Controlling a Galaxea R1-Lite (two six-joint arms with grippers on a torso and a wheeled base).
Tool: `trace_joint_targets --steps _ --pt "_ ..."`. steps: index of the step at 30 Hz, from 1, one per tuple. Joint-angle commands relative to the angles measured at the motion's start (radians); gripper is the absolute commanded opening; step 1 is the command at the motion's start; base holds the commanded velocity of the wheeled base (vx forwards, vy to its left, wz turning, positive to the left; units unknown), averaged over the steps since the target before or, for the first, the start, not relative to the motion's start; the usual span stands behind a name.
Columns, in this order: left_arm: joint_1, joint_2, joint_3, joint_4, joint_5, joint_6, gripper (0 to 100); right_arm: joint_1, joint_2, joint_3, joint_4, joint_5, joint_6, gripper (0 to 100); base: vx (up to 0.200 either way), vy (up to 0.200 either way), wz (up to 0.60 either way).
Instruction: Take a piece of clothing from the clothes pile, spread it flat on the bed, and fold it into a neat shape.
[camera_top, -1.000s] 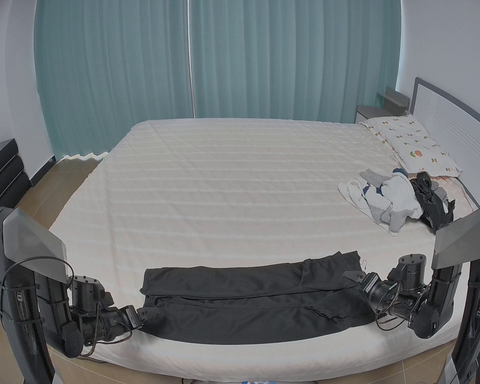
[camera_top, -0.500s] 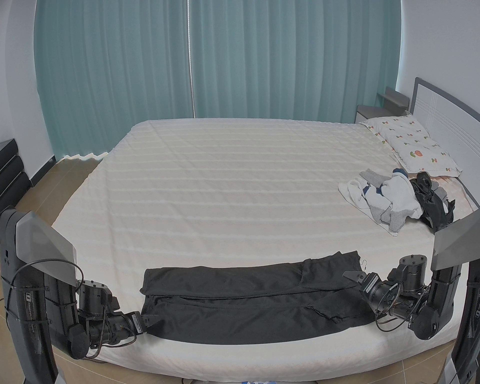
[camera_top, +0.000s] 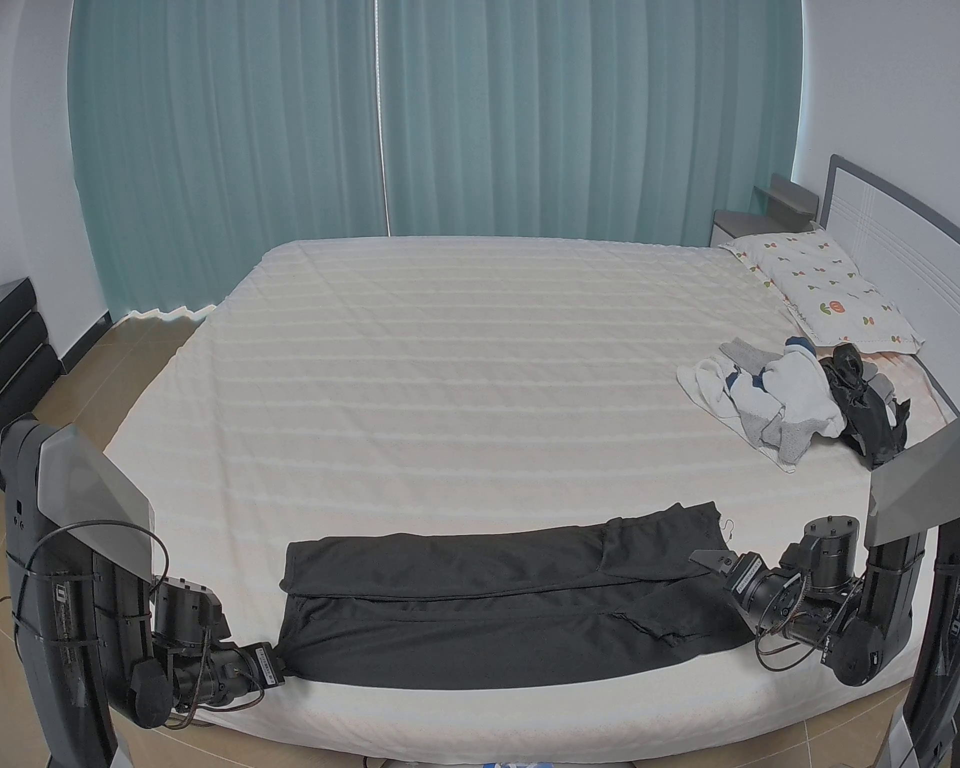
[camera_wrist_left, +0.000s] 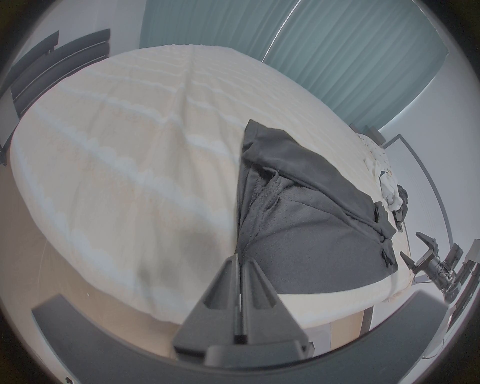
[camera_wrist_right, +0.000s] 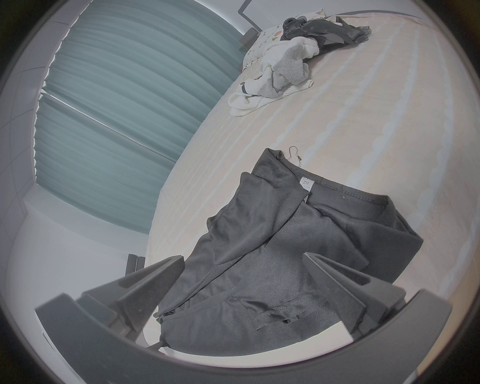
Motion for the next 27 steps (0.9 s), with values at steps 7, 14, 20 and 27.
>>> trace_joint_targets --steps 7,14,20,27 --pt "0.02 -0.012 0.023 0.019 0.04 0.002 0 0.001 0.004 0.015 -0.008 0.0 0.001 100 0.0 0.0 0.0" --pt "0.02 -0.02 0.023 0.031 0.04 0.005 100 -0.001 0.004 0.015 -0.008 0.0 0.001 100 0.0 0.0 0.0" --pt "0.097 -0.155 -0.007 0.022 0.021 -0.004 100 -0.002 0.004 0.015 -0.008 0.0 0.001 100 0.0 0.0 0.0" --pt "0.152 -0.175 -0.263 0.103 -0.013 -0.052 100 -0.002 0.02 0.012 -0.008 0.003 0.005 100 0.0 0.0 0.0"
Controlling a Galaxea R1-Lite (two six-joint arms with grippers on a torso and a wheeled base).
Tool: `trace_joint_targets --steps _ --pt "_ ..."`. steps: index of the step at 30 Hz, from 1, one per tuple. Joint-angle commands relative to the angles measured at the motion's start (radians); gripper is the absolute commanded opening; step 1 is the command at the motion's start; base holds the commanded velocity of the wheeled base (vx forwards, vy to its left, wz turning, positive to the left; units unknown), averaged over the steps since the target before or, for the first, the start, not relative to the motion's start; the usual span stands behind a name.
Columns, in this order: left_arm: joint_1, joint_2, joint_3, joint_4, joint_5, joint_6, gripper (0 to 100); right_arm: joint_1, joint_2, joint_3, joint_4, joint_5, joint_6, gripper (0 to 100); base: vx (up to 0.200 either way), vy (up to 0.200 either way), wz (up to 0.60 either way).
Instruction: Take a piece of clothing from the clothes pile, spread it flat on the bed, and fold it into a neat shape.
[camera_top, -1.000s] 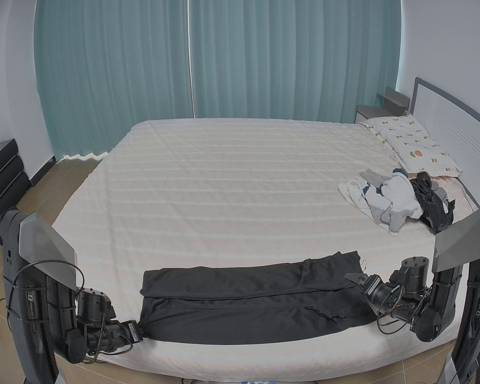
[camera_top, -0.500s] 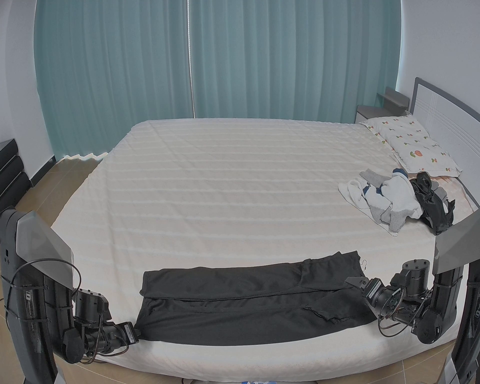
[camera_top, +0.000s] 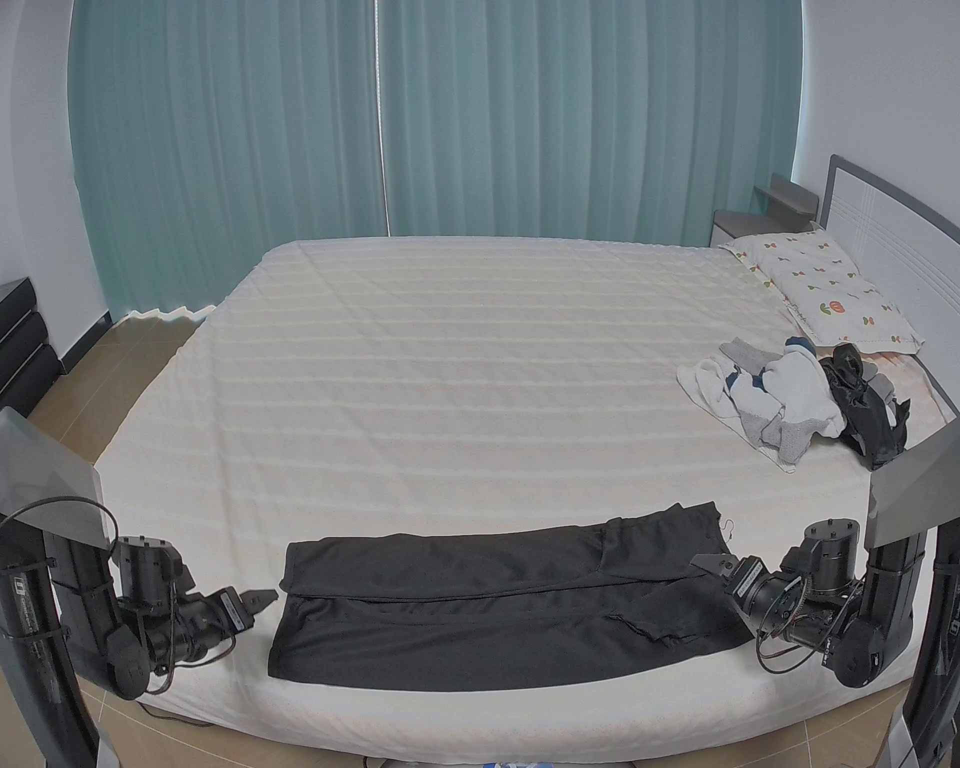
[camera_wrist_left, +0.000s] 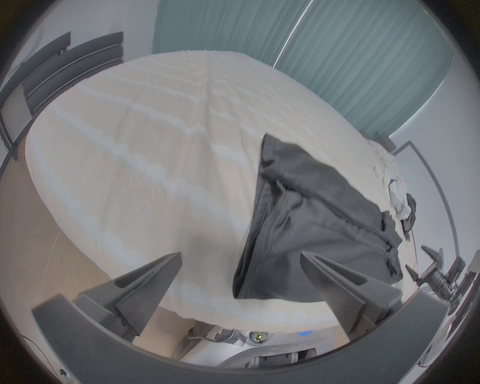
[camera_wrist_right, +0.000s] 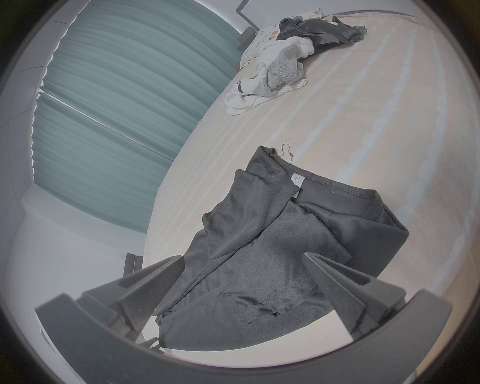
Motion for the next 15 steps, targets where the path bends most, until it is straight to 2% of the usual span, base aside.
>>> trace_joint_targets --steps 1,5,8,11,15 --pt "0.032 -0.04 -0.199 0.082 -0.017 -0.031 100 0.0 0.016 -0.002 -0.007 0.003 0.003 100 0.0 0.0 0.0" --pt "0.015 -0.045 -0.499 0.464 -0.021 -0.07 100 0.0 0.041 -0.005 -0.007 0.003 0.008 100 0.0 0.0 0.0" --pt "-0.009 -0.014 -0.693 0.666 -0.043 -0.114 100 0.0 0.046 -0.005 -0.007 0.004 0.008 100 0.0 0.0 0.0" --pt "-0.017 0.056 -0.799 0.734 -0.096 -0.122 100 0.001 0.046 -0.002 -0.007 0.007 0.008 100 0.0 0.0 0.0" --pt "-0.02 0.127 -0.845 0.729 -0.107 -0.111 100 0.0 0.047 -0.001 -0.007 0.007 0.007 100 0.0 0.0 0.0"
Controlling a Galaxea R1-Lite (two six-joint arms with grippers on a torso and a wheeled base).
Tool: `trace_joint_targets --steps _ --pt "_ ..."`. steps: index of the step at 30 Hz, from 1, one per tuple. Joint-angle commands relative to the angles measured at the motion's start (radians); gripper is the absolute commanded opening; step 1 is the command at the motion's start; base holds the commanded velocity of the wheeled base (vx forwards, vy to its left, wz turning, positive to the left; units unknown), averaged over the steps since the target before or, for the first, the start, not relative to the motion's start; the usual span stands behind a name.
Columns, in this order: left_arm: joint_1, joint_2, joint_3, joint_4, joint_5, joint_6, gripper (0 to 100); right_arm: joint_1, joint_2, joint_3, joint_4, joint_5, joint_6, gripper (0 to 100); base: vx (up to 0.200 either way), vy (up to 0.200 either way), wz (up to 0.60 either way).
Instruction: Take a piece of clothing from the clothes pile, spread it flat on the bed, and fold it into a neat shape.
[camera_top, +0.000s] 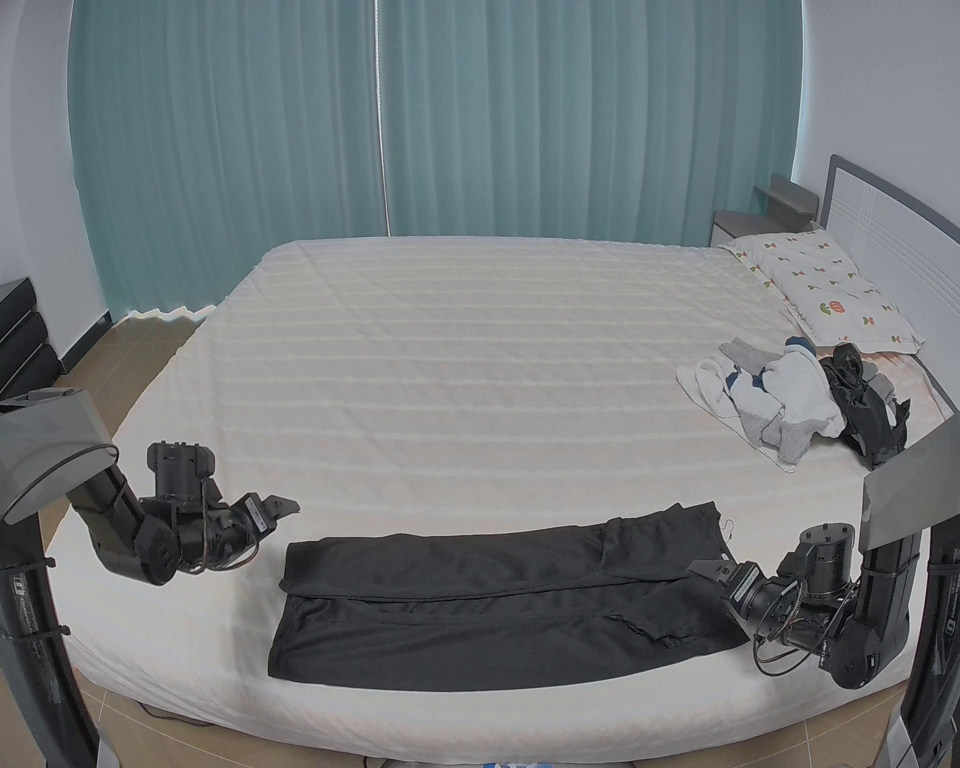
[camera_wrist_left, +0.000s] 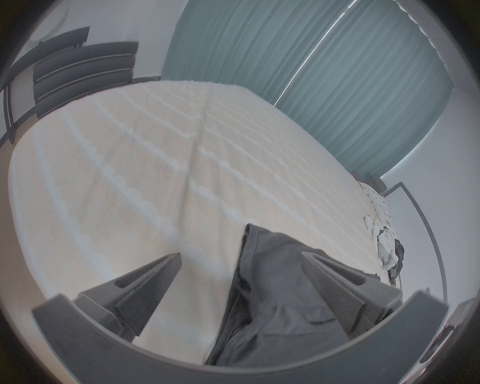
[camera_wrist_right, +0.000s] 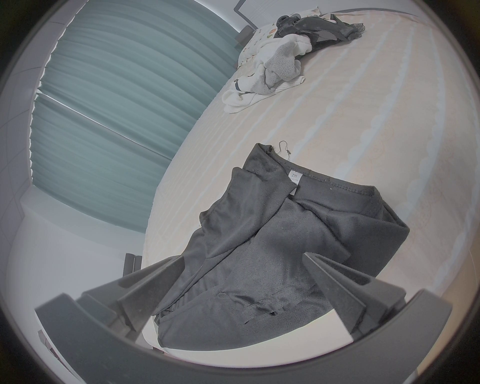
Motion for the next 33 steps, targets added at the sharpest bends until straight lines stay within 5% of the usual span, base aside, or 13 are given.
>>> trace_joint_targets --steps 1,31,32,33 --pt "-0.024 0.14 -0.232 0.148 -0.049 -0.027 100 0.0 0.021 0.002 -0.007 0.005 0.0 100 0.0 0.0 0.0" --pt "-0.051 0.175 -0.197 0.143 -0.057 0.056 100 0.009 0.023 -0.004 -0.007 0.003 -0.003 100 0.0 0.0 0.0" --pt "-0.051 0.175 -0.197 0.141 -0.053 0.056 0 0.009 0.023 -0.004 -0.007 0.003 -0.003 100 0.0 0.0 0.0" --pt "-0.051 0.177 -0.199 0.141 -0.047 0.052 0 0.009 0.023 -0.004 -0.007 0.003 -0.003 100 0.0 0.0 0.0"
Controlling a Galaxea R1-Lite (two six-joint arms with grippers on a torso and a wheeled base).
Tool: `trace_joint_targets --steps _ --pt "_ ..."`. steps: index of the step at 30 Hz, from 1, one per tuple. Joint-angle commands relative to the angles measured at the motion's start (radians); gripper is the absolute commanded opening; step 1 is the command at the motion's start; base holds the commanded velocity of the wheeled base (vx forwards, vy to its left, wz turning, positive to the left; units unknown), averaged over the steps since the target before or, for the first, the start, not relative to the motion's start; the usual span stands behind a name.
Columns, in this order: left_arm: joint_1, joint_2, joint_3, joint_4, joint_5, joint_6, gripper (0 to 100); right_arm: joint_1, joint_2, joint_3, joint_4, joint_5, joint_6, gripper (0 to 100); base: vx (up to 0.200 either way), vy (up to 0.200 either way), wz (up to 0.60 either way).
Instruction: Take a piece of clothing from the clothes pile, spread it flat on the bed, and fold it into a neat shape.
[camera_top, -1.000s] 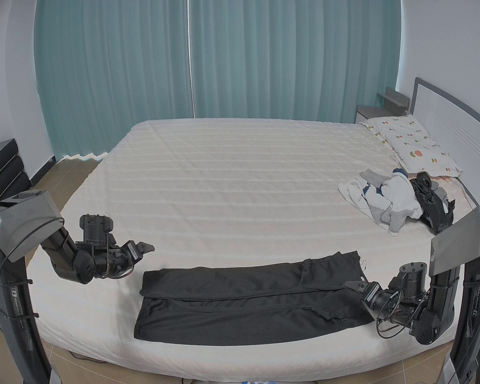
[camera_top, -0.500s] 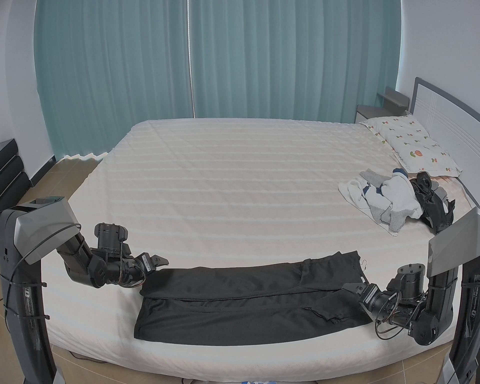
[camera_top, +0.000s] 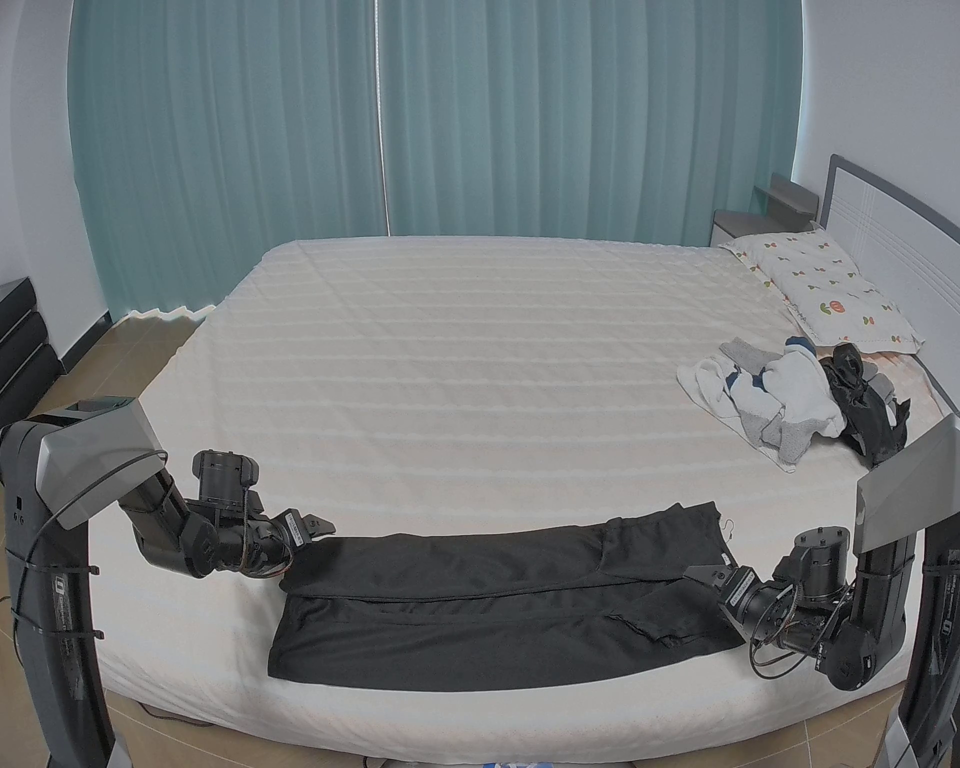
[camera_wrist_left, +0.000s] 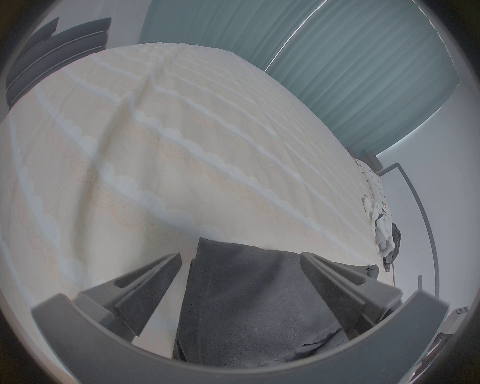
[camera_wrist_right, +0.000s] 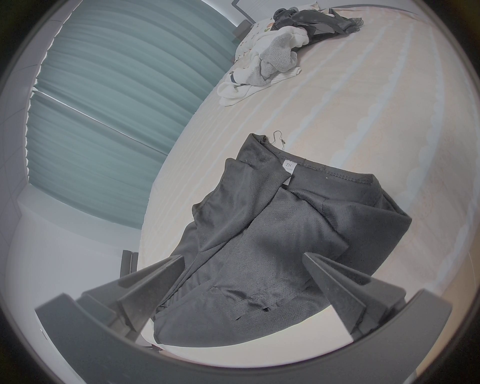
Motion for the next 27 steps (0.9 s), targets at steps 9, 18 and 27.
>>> trace_joint_targets --steps 9,18,27 --pt "-0.003 0.006 0.0 -0.053 0.092 -0.096 0 0.0 0.002 0.001 -0.007 0.001 0.0 100 0.0 0.0 0.0" --pt "-0.004 0.001 0.014 -0.096 0.111 -0.172 0 -0.003 0.0 0.003 -0.009 -0.001 0.002 100 0.0 0.0 0.0" --pt "-0.003 0.004 0.02 -0.098 0.149 -0.175 100 -0.009 -0.004 0.001 -0.009 -0.001 0.003 100 0.0 0.0 0.0"
